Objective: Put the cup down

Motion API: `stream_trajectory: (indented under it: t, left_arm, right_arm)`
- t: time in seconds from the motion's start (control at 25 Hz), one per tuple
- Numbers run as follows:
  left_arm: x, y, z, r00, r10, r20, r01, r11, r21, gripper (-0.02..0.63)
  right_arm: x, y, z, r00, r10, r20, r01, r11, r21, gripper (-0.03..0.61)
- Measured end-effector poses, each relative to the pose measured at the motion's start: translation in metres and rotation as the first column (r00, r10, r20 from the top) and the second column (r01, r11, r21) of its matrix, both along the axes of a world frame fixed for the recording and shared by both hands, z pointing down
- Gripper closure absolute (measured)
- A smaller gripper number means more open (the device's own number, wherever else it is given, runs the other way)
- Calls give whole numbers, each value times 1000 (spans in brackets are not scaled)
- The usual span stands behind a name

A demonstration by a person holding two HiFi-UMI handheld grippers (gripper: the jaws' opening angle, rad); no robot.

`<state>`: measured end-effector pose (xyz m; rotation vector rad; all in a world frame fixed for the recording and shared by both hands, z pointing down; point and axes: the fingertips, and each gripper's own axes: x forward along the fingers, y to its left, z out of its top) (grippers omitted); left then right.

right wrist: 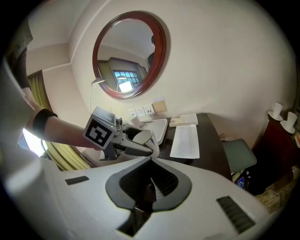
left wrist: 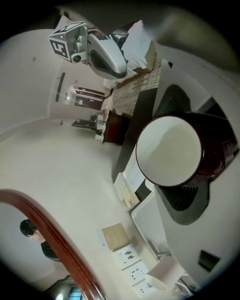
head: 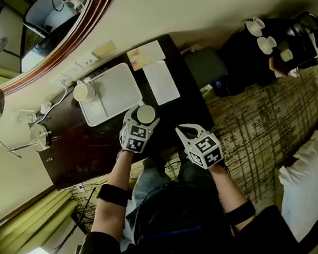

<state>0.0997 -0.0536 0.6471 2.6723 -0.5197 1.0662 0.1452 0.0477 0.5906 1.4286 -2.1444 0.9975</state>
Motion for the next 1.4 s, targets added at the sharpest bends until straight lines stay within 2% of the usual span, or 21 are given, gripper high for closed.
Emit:
stream_trajectory:
  t: [0.24,0.68,1.04,1.28,1.4]
  left_arm:
    - [8,10,27,998,58,13,-58,998,-22,221]
    - [12,13,45,998,43,47,-42,998,-40,221]
    - [14,14,51,999,26,41,-26,1000,-5,216]
    - [10,17,39,999,-6,53,6,1000,1,141]
    - [4,11,23,997,-42,57,41,999,29,140]
  right_arm:
    - [12,5,4,1000,10,0,-10,1000,-10,577]
    - [28,6,5,1000,22,-5,-22,1000,-15,578]
    - [31,7,5,1000,8,-6,-8,1000,-13,578]
    - [35,3,-1,1000,-15,-4,15,1000,3,577]
    - [35,-1,-8,999,-41,2,41,999,18,578]
